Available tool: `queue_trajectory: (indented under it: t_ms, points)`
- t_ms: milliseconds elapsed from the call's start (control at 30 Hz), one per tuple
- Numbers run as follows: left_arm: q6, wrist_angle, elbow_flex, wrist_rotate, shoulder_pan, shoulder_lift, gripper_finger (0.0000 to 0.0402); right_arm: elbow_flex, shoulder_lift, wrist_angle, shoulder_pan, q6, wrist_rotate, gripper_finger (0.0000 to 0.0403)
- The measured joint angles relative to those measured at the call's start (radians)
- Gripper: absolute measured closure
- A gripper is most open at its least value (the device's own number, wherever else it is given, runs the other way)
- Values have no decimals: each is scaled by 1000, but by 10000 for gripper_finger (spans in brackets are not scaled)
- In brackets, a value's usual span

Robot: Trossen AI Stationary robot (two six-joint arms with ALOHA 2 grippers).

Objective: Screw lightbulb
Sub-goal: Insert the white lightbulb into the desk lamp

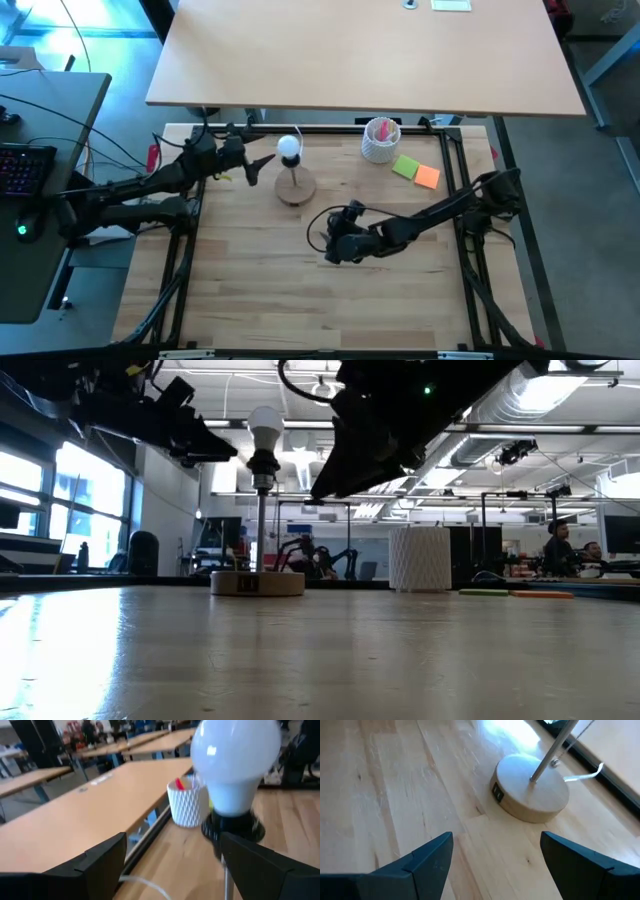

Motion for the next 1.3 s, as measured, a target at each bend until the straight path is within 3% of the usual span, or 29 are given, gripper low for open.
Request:
queue_trajectory:
  t_ms: [500, 667, 867, 1100, 1300]
  points:
    - [-7, -79, -6, 14, 13, -13, 85, 0, -46, -17, 35, 0, 73, 105]
    - [-54, 0, -70, 157, 11, 34, 85, 0, -46, -13, 28, 7, 73, 105]
    - [-138, 334, -187, 234, 10, 180, 85, 0, -46, 22, 17, 3, 66, 105]
    - [-229, 734, -203, 256, -29, 423, 85, 0, -46, 76, -10, -24, -89, 105]
    - [-251, 873, -144, 246, -41, 579, 85, 0, -46, 108, -10, -45, -89, 105]
